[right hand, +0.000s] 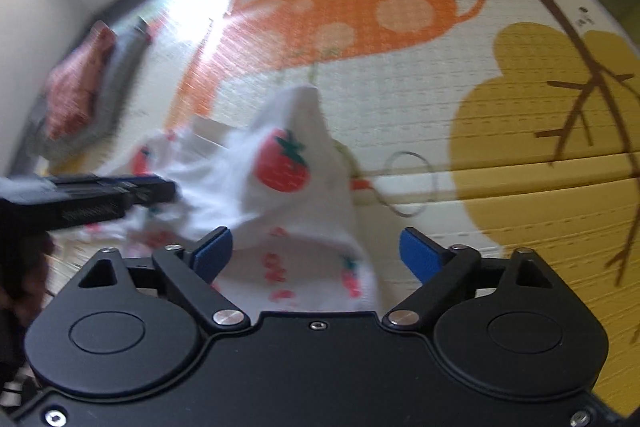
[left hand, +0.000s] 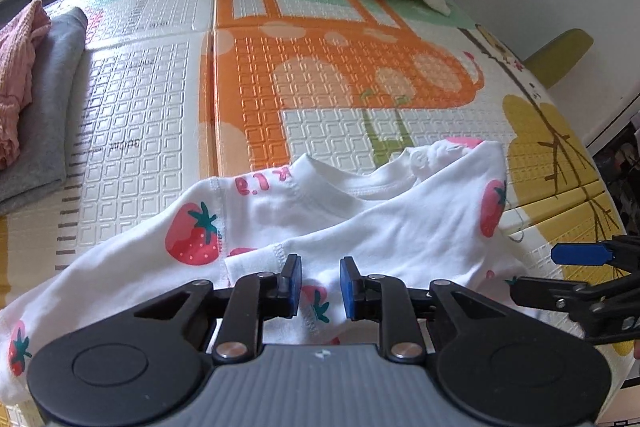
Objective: Fold clothes
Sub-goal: 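Lift the right gripper and move it over the shirt collar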
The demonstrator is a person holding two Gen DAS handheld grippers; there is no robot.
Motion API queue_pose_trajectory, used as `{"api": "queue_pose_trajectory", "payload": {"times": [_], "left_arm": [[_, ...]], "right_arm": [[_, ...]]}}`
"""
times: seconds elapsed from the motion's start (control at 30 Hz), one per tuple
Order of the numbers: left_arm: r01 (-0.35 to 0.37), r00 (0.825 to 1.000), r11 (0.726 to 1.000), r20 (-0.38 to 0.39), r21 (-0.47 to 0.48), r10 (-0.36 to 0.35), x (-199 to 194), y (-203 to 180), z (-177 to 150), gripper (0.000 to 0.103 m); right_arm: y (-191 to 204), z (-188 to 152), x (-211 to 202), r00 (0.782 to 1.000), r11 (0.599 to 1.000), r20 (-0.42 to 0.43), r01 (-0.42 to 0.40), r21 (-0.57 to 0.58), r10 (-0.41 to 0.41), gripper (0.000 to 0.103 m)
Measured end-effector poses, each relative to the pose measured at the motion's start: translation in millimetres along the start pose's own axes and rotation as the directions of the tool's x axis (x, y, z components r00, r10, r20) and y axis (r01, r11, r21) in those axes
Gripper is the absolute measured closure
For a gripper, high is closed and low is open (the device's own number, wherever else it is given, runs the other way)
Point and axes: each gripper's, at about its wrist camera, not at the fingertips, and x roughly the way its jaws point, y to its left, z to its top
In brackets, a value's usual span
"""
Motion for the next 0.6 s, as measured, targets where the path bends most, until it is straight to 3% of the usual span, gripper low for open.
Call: {"api": "queue_pose_trajectory", "payload": {"times": [0.37,0.6], "left_arm": [[0.000,1.000,1.000,-0.020,0.001,0.000,5.0,-0.1,2.3,0.079],[-0.001,1.000,1.000,-0.031,0.012,0.002,6.8,-1.7,3.8,0.077]], "right_arm": [[17.2,1.3,27.4,0.985,0.976,-0.001,0.169,-0.137,-0.171,0.016],[1.9,4.3,35.3,0.974,0.973,-0.018,0.227,-0.041,-0.228,0.016]]}}
